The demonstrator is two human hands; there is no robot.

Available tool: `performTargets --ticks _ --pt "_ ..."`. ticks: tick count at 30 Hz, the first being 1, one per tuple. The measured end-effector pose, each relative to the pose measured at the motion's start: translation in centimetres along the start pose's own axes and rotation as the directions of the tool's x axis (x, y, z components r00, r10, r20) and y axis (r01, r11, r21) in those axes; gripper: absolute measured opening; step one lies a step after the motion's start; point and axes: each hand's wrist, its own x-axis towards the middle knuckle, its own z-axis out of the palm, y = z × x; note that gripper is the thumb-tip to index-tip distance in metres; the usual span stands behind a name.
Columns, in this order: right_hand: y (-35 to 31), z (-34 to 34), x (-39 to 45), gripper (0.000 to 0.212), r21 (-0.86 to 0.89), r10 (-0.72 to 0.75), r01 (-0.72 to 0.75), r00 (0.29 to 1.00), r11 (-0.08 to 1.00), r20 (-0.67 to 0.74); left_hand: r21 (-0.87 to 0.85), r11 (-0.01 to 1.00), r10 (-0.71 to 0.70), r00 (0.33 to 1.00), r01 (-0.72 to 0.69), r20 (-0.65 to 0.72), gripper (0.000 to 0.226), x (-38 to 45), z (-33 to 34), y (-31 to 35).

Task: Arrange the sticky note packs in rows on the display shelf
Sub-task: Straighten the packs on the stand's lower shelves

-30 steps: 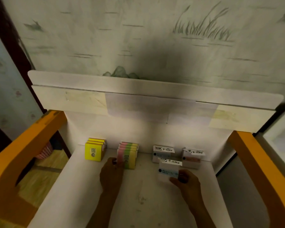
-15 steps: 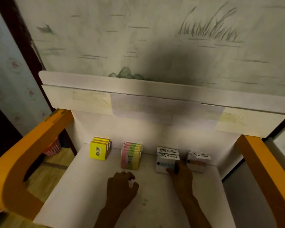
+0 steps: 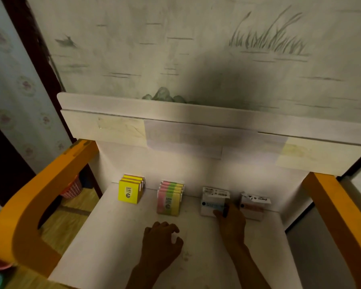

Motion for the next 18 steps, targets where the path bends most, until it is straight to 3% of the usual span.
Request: performTargets --ticks 10,18 --pt "0.1 -0.4 -1.4 0.035 -0.02 0.082 -0.082 0.996 0.996 -0.04 -0.01 1.0 0.024 0.999 -0.024 0.035 0.035 -0.6 -0.6 0.0" --pt "-1.4 -3.2 -4.8 0.043 -0.24 0.055 -0.063 0.998 0.969 -0.039 -0.017 0.991 0.137 0.987 -0.136 0.082 0.034 -1.1 -0.9 0.0"
